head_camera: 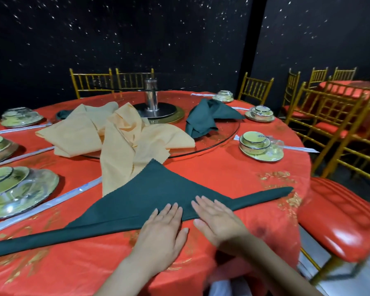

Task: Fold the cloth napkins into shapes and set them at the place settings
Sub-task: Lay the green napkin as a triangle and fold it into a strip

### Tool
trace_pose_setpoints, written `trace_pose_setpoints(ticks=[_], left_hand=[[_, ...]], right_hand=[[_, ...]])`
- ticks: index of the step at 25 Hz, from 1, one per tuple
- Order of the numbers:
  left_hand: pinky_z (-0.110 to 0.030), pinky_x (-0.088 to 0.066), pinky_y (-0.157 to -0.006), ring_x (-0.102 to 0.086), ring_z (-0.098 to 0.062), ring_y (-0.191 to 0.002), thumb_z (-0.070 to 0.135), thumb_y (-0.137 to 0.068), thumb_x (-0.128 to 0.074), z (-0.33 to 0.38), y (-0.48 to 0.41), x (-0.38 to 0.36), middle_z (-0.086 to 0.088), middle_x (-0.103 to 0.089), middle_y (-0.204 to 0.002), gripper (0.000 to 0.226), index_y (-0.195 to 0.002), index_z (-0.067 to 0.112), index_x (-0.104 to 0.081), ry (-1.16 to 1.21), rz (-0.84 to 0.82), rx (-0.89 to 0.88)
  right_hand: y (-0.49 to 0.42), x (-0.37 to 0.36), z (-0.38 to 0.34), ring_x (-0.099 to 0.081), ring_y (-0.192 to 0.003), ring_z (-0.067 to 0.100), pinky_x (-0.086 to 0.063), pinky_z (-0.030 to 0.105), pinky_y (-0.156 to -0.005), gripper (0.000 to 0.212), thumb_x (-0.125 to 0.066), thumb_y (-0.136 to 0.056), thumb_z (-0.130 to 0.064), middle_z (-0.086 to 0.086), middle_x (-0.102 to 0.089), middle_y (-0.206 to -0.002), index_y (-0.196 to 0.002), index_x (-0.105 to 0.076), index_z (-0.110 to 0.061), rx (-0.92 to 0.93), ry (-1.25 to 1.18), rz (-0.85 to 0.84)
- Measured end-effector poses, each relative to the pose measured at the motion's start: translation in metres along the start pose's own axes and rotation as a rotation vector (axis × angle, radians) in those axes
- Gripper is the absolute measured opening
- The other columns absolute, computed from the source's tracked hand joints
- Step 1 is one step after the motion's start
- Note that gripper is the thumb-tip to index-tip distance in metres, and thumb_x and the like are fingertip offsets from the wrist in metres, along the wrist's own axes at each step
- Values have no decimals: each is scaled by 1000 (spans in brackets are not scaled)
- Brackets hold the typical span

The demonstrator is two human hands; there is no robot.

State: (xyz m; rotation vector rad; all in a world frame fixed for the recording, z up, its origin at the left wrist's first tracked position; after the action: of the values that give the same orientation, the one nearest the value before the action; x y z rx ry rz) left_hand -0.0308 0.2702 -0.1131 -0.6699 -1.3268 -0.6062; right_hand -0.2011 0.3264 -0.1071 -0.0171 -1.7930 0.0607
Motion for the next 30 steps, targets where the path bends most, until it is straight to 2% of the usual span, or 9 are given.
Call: trace_pose_setpoints(ticks=[2, 8, 11, 13, 15, 21, 25, 27, 30], left_hand=[[-32, -49, -90, -61, -11, -111, 50, -97, -7, 0, 3, 1, 3, -66, -119, 71, -115, 17, -68, 26, -53, 34], [-35, -48, -90, -60, -12, -113, 50, -96, -18, -2, 4, -1, 3, -65, -121, 64, -117, 16, -67, -13, -47, -7], [-28, -32, -106, -53, -11, -121, 56, -95, -5, -3, 5, 1, 3, -58, -130, 76, -125, 15, -62, -18, -33, 12], [-27, -12, -115, -28, -6, -136, 69, -83, 13, -2, 3, 0, 5, -35, -147, 95, -141, 17, -42, 19, 51, -8], [-24, 2, -113, -1, 0, -138, 75, -65, 29, -1, 4, 1, 10, -12, -153, 112, -149, 21, -22, 67, 78, -4], [-20, 9, -112, 9, 3, -135, 78, -55, 35, 1, 4, 4, 12, -5, -155, 120, -150, 24, -15, 81, 65, 6], [-18, 14, -107, 15, 3, -132, 74, -49, 42, 3, 3, 8, 13, 2, -155, 124, -151, 24, -7, 41, 39, -8], [-20, 15, -108, 17, 2, -133, 73, -49, 42, 5, 3, 9, 12, 3, -155, 123, -151, 23, -6, 41, 42, -16], [-21, 10, -110, 9, 1, -136, 75, -67, 26, 2, 4, 2, 9, -4, -155, 107, -151, 20, -14, 57, 68, -21]], right_hand=[[7, 0, 17, 13, -136, -6, 12, 18, -110, 124, 33, -48, -79, -8, 0, -158, -151, -7, -23, -50, 13, -24], [29, 10, 59, 12, -132, -10, 10, 18, -110, 122, 27, -52, -86, -9, -3, -158, -151, -10, -24, -161, 28, -15], [41, 18, 81, 4, -140, -5, 6, 25, -114, 86, -2, -80, -71, -10, -8, -158, -150, -14, -24, -281, 48, 11], [48, 23, 96, -2, -143, -1, 5, 32, -116, 70, -11, -90, -60, -11, -12, -157, -150, -16, -25, -391, 124, 30], [50, 25, 106, -6, -143, 0, 5, 37, -116, 60, -17, -97, -55, -11, -14, -157, -150, -18, -26, -476, 165, 44], [53, 26, 123, -5, -145, 7, 7, 43, -116, 70, -14, -94, -61, -4, -11, -158, -150, -16, -20, -687, 177, 105], [53, 32, 129, -4, -146, 15, 2, 46, -117, 80, -6, -90, -66, 3, -6, -159, -151, -11, -13, -812, 201, 40], [47, 40, 115, 2, -146, 18, 5, 45, -117, 84, -4, -90, -67, 7, 0, -159, -150, -4, -8, -792, 224, 59], [27, 43, 53, 8, -145, 15, 11, 35, -115, 103, 17, -73, -76, 5, 6, -159, -150, 0, -10, -446, 201, 157]])
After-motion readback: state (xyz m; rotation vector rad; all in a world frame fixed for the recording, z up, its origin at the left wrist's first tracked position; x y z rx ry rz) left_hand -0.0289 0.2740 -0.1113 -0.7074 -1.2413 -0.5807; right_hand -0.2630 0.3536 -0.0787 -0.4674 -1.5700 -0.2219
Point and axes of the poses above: each hand's wrist, its own y-axis away from the middle knuckle, its own x-axis out of the back of the hand, z = x × y, the point moved 2 cm from there along -y, towards the middle knuckle
